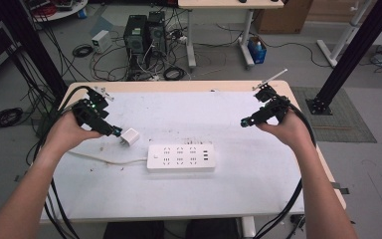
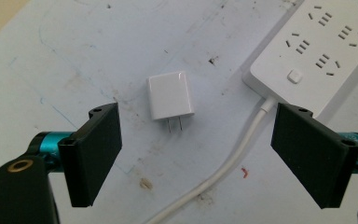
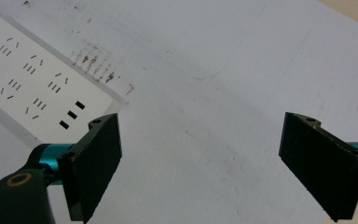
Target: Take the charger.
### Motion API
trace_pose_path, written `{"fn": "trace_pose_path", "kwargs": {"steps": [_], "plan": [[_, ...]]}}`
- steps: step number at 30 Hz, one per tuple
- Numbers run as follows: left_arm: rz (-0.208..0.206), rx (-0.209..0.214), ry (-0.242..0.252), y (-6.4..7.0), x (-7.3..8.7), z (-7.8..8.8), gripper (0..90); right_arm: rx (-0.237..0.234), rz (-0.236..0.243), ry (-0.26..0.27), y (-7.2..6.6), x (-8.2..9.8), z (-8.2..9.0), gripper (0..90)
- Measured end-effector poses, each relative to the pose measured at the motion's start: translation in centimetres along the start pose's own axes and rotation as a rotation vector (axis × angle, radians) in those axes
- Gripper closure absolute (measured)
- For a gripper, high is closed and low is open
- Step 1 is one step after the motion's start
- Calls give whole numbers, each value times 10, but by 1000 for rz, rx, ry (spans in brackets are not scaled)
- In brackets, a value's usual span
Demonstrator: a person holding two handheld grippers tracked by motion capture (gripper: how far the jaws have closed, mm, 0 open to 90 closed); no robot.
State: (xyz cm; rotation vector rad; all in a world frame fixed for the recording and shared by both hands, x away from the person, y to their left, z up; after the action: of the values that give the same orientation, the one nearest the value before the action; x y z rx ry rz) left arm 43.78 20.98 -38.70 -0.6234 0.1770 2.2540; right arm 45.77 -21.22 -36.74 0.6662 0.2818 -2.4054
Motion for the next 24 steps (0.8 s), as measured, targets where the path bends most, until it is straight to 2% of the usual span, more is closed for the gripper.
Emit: {"fn": "trace_pose_path", "kwargs": {"steps": [5, 8, 9, 10, 15, 19, 24], "plan": [[25, 14, -20, -1, 5, -19, 163, -1, 4, 6, -2, -1, 0, 125], [27, 15, -41, -1, 7, -33, 163, -3, 4, 7, -3, -1, 0, 125], [27, 15, -41, -1, 7, -33, 163, -3, 4, 7, -3, -1, 0, 125], [33, 10, -58, -1, 9, -43, 163, -2, 6, 8, -4, -1, -1, 125], [52, 14, -102, -2, 14, -65, 163, -5, 5, 12, -5, -2, -1, 125], [76, 12, -118, -3, 16, -81, 163, -6, 6, 16, -6, -2, -2, 125], [79, -12, -162, -5, 20, -97, 163, -9, 12, 14, -7, -2, -3, 125]]}}
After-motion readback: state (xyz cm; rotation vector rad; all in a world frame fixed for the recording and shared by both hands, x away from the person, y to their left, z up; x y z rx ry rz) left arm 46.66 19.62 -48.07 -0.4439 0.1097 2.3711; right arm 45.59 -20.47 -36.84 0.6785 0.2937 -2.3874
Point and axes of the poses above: each handheld gripper's, and its own axes: z roughly backward along the jaws, x roughly out of its underside, y roughly to its right, the point moved 10 cm from there along -z, roughly forward along the jaws, and after that the axes turned 2 degrees about -x, right-handed, at the moved point
